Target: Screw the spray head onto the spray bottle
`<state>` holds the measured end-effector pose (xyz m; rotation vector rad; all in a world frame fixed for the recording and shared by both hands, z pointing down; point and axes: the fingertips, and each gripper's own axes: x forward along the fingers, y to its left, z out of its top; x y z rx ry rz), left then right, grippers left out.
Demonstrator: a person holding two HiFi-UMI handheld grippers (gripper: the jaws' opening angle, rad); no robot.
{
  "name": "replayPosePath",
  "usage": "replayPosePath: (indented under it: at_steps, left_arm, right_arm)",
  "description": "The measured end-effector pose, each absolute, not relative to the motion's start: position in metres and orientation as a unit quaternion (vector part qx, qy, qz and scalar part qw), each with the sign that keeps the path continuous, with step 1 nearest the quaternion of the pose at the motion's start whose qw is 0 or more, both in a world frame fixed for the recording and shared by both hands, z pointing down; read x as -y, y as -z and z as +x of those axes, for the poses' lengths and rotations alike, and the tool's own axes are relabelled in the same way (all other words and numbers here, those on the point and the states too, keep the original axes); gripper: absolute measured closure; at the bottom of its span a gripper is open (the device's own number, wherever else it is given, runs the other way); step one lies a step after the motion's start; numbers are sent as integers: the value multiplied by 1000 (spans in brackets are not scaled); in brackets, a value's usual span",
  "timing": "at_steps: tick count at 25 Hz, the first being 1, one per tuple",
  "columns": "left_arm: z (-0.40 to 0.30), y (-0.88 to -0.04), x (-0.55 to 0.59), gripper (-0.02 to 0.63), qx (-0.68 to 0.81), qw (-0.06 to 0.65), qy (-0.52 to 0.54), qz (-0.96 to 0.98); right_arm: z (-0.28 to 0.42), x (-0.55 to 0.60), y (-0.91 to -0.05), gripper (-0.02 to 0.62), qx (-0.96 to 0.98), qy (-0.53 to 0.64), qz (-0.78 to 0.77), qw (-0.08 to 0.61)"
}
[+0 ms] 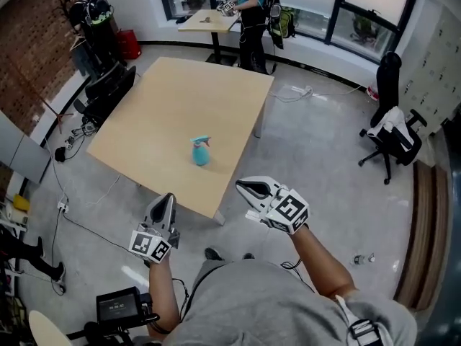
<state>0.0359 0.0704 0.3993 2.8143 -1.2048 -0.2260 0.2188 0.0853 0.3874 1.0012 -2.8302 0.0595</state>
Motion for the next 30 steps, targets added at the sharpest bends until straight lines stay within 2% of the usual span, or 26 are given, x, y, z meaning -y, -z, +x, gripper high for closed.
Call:
replayPosePath:
  at_steps: [12, 20, 30]
  left_arm:
    - [29, -429, 63, 600, 353, 60, 70, 931]
    - [-1, -444, 155, 600, 340, 49, 82, 935]
    - [-10, -481, 229, 598, 309, 80, 68, 945]
  right_arm:
    - [186, 31, -405, 588, 934, -44, 347, 77]
    - [147, 117, -403, 588, 925, -31, 372, 64]
    - [118, 188, -434, 588, 925, -46, 364, 98]
